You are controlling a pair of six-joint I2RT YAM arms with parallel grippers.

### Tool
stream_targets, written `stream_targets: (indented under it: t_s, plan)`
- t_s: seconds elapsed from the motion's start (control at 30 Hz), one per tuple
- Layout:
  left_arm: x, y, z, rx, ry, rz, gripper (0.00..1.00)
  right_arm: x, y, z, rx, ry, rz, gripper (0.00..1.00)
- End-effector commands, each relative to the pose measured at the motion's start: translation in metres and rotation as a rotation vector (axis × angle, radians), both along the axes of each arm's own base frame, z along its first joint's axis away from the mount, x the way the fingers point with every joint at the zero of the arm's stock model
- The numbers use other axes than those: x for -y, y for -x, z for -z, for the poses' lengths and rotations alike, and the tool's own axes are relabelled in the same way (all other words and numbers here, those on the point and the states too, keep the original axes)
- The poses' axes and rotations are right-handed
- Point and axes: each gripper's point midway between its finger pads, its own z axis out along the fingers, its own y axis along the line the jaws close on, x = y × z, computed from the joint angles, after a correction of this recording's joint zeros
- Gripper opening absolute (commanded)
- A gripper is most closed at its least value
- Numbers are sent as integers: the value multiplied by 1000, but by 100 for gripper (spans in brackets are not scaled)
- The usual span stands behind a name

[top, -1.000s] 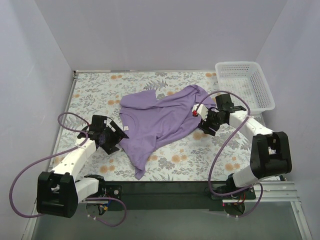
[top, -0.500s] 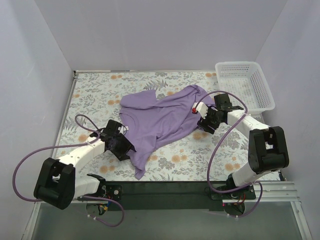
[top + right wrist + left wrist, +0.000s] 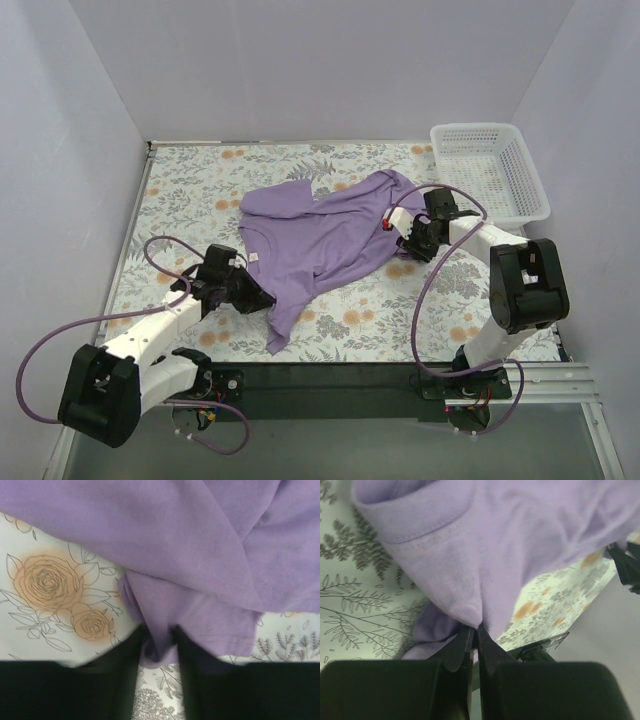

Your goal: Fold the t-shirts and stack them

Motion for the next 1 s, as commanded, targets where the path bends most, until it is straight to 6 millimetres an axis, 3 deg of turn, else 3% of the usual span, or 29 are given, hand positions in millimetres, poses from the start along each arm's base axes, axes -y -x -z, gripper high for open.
stream_targets:
  t_s: [0.0,0.03,0.13,0.17,0.2,0.23,0.27,0.3,0.33,0.37,0.4,0.43,0.47,0.5,0.57,0.63,0.67,0.7,0.73,0.77,0.83,0.87,0.9,0.93,0.97]
  plan:
    - [-1,-30,-47,172,13,6,0,1,-20,-18,60,1,16,18]
    - [-5,-35,-54,200,-1,-4,0,0,-20,-22,62,-8,19,4]
    - [-17,-60,-107,369,-1,-33,0,-7,-24,-60,117,-51,5,1]
    - [-26,-70,-127,446,-15,-43,0,-10,-31,-97,188,-76,-1,1]
    - [-29,-85,-171,556,-12,-54,0,-13,-34,-120,234,-103,-8,1]
    - [-33,-92,-195,615,-22,-70,0,-21,-36,-146,281,-149,-28,1]
    - [-40,-105,-215,662,-50,-98,0,-25,-45,-206,417,-192,-39,1]
    - [-43,-113,-244,736,-62,-104,0,-29,-46,-236,482,-221,-46,1]
    - [-45,-121,-298,850,-51,-134,0,-32,-48,-270,545,-264,-43,1]
    - [-49,-133,-323,905,-60,-166,0,-34,-50,-300,605,-290,-42,1]
    - [-52,-138,-348,958,-56,-192,0,-35,-53,-360,728,-326,-42,1]
    - [-56,-136,-397,1065,-34,-227,0,-35,-55,-384,766,-355,-20,1]
    - [-60,-143,-418,1116,-31,-263,0,-35,-60,-403,796,-375,-8,1]
    - [-62,-142,-440,1169,-22,-284,0,-29,-55,-460,917,-409,3,1]
    - [-71,-133,-495,1295,4,-340,0,-26,-55,-495,963,-476,29,1]
    - [-77,-123,-521,1356,-2,-369,0,-21,-47,-522,1019,-507,25,1]
    - [-81,-112,-536,1395,-20,-368,0,-17,-40,-526,1037,-500,21,1]
    - [-91,-110,-536,1392,-56,-416,0,-15,-38,-525,1042,-489,21,1]
    - [-95,-106,-535,1390,-77,-426,0,-11,-44,-497,996,-450,23,1]
    - [-99,-99,-521,1362,-110,-424,0,-7,-30,-496,1012,-434,13,1]
    - [-102,-92,-494,1317,-140,-416,0,2,-24,-462,978,-373,-10,1]
    - [-104,-71,-485,1316,-135,-407,0,5,-16,-419,900,-351,-4,1]
    - [-101,-79,-440,1218,-149,-385,0,13,-11,-399,874,-323,7,1]
    - [-94,-70,-421,1183,-125,-340,0,18,-4,-379,865,-279,-24,1]
    - [-90,-48,-402,1145,-101,-303,0,20,17,-327,766,-248,-40,1]
